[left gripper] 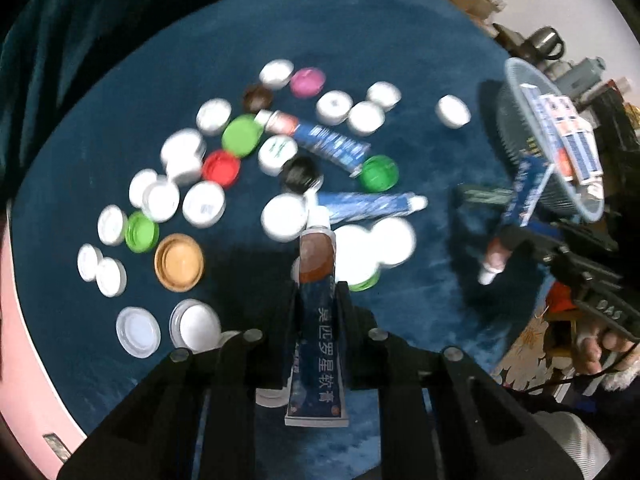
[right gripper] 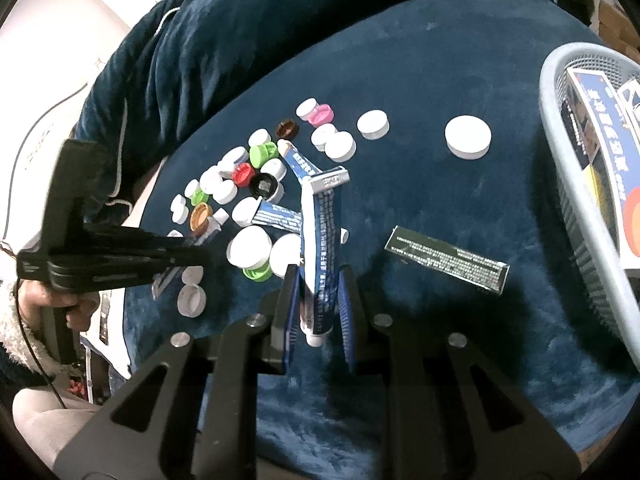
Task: Organize objects
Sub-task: 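Carry both tubes over the colander and open both grippers, then move both grippers back to the pile of caps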
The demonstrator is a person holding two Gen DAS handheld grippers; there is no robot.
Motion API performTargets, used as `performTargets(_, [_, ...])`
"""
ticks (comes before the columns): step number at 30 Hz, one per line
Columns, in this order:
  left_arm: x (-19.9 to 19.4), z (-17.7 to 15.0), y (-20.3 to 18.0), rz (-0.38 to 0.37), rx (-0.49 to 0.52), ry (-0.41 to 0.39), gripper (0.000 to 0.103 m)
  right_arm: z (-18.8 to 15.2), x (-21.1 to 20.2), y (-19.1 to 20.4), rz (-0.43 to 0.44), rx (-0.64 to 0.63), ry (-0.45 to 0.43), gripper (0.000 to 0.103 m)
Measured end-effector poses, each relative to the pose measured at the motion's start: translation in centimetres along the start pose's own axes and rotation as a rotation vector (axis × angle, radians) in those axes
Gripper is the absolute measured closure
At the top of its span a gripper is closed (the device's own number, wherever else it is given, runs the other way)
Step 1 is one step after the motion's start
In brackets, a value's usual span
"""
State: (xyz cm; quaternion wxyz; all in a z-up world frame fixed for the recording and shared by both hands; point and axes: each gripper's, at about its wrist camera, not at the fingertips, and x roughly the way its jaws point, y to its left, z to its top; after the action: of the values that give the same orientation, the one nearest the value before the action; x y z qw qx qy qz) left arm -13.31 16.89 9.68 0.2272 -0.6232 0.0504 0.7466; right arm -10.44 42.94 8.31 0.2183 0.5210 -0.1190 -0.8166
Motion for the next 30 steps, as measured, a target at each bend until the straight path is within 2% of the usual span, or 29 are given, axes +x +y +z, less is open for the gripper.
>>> performTargets(3, [-1.9,1.0,-2.1,-0.011,0.044,-0.037,0.086,0.1,-1.2,-0.2,0.006,0.005,-0.023,0.084])
performTargets(8, [-3.9,4.2,-7.4,-0.071,0.125,-0.096,0.086,0.7,-4.4,-1.4,-0.017,0.028,-0.079,0.084])
performTargets(15, [-6.7,10.2,-16.4,-0.232,0.188,-0.191,0.086,2.0,-11.5,-5.5,-0.12,0.106,-0.198,0.084])
performTargets(20, [-5.9,12.5,-21.5,-0.325,0.184,-0.203,0.086,2.0,-16.4,-9.3,-0.221,0.19,-0.273,0.084])
performTargets(23, [-4.6,13.0,-24.2,-0.368,0.172,-0.197,0.086,1.6,-18.5,-11.9,-0.32,0.255,-0.274,0.084])
performTargets(27, [-2.1,13.4,-26.5,-0.432,0.116,-0.178,0.086,1.2,-19.7,-14.5,-0.461,0.349,-0.223,0.084])
performTargets(30, [0.0,13.6,-27.4,-0.486,0.064,-0.162,0.086,0.9,-19.4,-16.2,-0.506,0.391,-0.18,0.081])
